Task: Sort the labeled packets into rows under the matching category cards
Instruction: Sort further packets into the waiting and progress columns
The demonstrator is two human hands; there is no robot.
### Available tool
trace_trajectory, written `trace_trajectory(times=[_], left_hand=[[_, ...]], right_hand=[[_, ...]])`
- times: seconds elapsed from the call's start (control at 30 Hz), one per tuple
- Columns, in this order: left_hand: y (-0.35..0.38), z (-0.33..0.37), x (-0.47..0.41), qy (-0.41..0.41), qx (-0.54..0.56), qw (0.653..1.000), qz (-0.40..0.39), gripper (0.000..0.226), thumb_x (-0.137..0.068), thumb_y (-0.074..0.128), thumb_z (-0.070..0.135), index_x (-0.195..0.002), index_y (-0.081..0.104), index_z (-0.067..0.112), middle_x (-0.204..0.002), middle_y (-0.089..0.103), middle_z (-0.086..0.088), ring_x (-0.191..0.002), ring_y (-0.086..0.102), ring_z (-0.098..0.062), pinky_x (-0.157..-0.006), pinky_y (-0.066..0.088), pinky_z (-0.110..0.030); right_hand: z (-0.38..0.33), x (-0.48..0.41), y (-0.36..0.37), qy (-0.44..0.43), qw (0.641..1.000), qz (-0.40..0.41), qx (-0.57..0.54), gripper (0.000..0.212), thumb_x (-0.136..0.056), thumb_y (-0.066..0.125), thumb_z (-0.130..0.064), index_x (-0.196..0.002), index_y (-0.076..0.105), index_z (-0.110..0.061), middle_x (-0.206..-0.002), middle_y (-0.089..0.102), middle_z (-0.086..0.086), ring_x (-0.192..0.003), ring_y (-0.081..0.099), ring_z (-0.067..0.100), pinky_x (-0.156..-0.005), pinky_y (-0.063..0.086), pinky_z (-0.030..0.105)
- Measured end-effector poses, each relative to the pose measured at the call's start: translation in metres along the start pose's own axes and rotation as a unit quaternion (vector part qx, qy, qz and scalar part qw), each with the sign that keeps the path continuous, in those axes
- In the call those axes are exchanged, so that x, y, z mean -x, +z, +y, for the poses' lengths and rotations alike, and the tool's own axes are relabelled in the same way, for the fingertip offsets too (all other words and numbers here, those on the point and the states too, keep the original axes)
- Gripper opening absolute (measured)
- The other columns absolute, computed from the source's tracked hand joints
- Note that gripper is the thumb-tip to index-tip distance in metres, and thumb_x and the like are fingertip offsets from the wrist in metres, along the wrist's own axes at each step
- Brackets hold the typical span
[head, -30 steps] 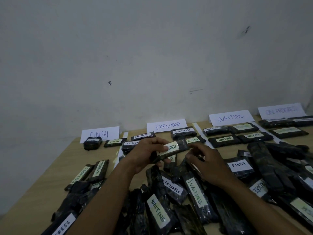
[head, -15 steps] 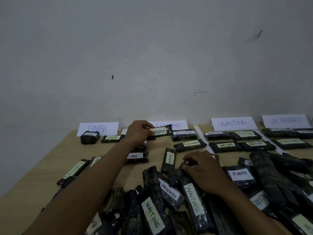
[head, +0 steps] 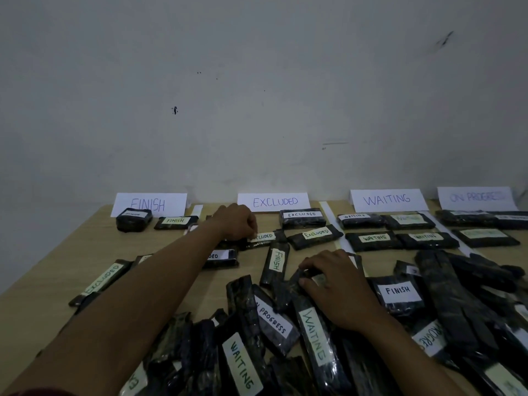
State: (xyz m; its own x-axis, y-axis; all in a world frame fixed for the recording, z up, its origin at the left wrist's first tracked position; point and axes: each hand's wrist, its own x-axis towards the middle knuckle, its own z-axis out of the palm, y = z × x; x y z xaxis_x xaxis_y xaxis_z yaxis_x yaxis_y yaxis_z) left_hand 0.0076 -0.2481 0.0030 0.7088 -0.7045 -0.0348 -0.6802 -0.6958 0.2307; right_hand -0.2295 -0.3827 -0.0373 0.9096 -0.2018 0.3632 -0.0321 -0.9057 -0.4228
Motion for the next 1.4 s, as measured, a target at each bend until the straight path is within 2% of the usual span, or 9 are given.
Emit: trace_trajectory(times=[0.2,0.37,0.47,0.53,0.7,0.8,1.0,1.23,1.4], left_hand=[[0.003,0.018,0.014,0.045,-0.017,0.993,0.111,0.022,-0.079,0.069,0.046,-0.078,0.067,0.024,-0.08,0.065,0.009,-0.085,0.058,-0.014,-0.079,0.042,-0.03],[0.019,0.048,0.042,0.041,-0.041,0.997,0.043,0.05,-0.07,0.064,0.071,-0.085,0.061,0.023,-0.083,0.065,0.006,-0.079,0.059,-0.014,-0.076,0.042,-0.032],[0.029,0.056,0.046,0.009,0.001,0.999,0.032,0.051,-0.062,0.078,0.059,-0.093,0.056,0.024,-0.091,0.065,0.005,-0.087,0.059,-0.018,-0.079,0.047,-0.034],[0.028,0.059,0.048,-0.022,0.111,0.993,0.017,0.053,-0.06,0.087,0.04,-0.1,0.057,0.022,-0.094,0.063,0.002,-0.09,0.059,-0.02,-0.076,0.049,-0.032],[0.015,0.064,0.06,-0.045,0.355,0.934,-0.007,0.039,-0.071,0.079,0.005,-0.104,0.061,0.014,-0.076,0.063,-0.003,-0.066,0.059,-0.02,-0.058,0.046,-0.028],[0.006,0.063,0.069,-0.067,0.457,0.887,0.015,0.014,-0.081,0.067,0.002,-0.09,0.06,0.01,-0.078,0.069,-0.011,-0.058,0.06,-0.024,-0.05,0.043,-0.028],[-0.001,0.051,0.096,-0.096,0.628,0.771,0.044,0.014,-0.085,0.059,0.0,-0.098,0.062,0.005,-0.088,0.074,-0.017,-0.066,0.068,-0.027,-0.052,0.051,-0.027],[-0.002,0.032,0.126,-0.102,0.66,0.743,0.047,0.01,-0.088,0.057,0.0,-0.097,0.055,0.004,-0.076,0.071,-0.01,-0.065,0.07,-0.026,-0.049,0.054,-0.027],[-0.008,0.002,0.155,-0.094,0.672,0.731,0.073,0.019,-0.091,0.047,0.006,-0.105,0.059,0.003,-0.095,0.069,-0.021,-0.068,0.068,-0.026,-0.049,0.052,-0.027]], right_hand=[[0.002,0.0,0.0,-0.004,1.0,0.005,-0.006,0.021,-0.088,0.058,-0.039,-0.108,0.061,-0.032,-0.099,0.05,-0.019,-0.101,0.034,0.004,-0.081,0.03,0.02],[0.002,0.0,0.001,0.001,1.0,0.01,-0.01,0.02,-0.086,0.06,-0.038,-0.105,0.063,-0.032,-0.1,0.054,-0.018,-0.103,0.039,0.008,-0.082,0.035,0.023],[0.002,0.002,-0.001,0.002,1.0,0.006,-0.011,0.019,-0.087,0.06,-0.037,-0.105,0.063,-0.032,-0.1,0.055,-0.017,-0.103,0.04,0.008,-0.082,0.038,0.026],[0.001,0.004,-0.003,0.003,1.0,0.006,-0.015,0.018,-0.087,0.06,-0.035,-0.105,0.063,-0.031,-0.101,0.055,-0.017,-0.103,0.041,0.008,-0.083,0.038,0.027],[0.0,0.008,-0.005,0.006,1.0,0.009,-0.026,0.014,-0.087,0.061,-0.032,-0.101,0.064,-0.032,-0.099,0.056,-0.017,-0.101,0.04,0.007,-0.083,0.038,0.027],[-0.001,0.009,-0.007,0.002,1.0,0.009,-0.026,0.014,-0.087,0.061,-0.032,-0.101,0.065,-0.032,-0.098,0.056,-0.017,-0.101,0.04,0.008,-0.081,0.035,0.025],[-0.002,0.012,-0.009,-0.001,1.0,0.008,-0.023,0.014,-0.088,0.06,-0.031,-0.101,0.065,-0.03,-0.099,0.057,-0.015,-0.1,0.04,0.008,-0.079,0.032,0.024],[-0.01,0.007,-0.016,0.025,0.999,-0.02,0.016,0.02,-0.089,0.058,-0.038,-0.108,0.062,-0.033,-0.106,0.059,-0.015,-0.104,0.047,0.011,-0.08,0.036,0.027],[-0.033,-0.003,-0.026,0.003,0.998,-0.035,0.044,0.034,-0.089,0.056,-0.045,-0.12,0.058,-0.032,-0.116,0.061,-0.011,-0.104,0.056,0.008,-0.085,0.043,0.026]])
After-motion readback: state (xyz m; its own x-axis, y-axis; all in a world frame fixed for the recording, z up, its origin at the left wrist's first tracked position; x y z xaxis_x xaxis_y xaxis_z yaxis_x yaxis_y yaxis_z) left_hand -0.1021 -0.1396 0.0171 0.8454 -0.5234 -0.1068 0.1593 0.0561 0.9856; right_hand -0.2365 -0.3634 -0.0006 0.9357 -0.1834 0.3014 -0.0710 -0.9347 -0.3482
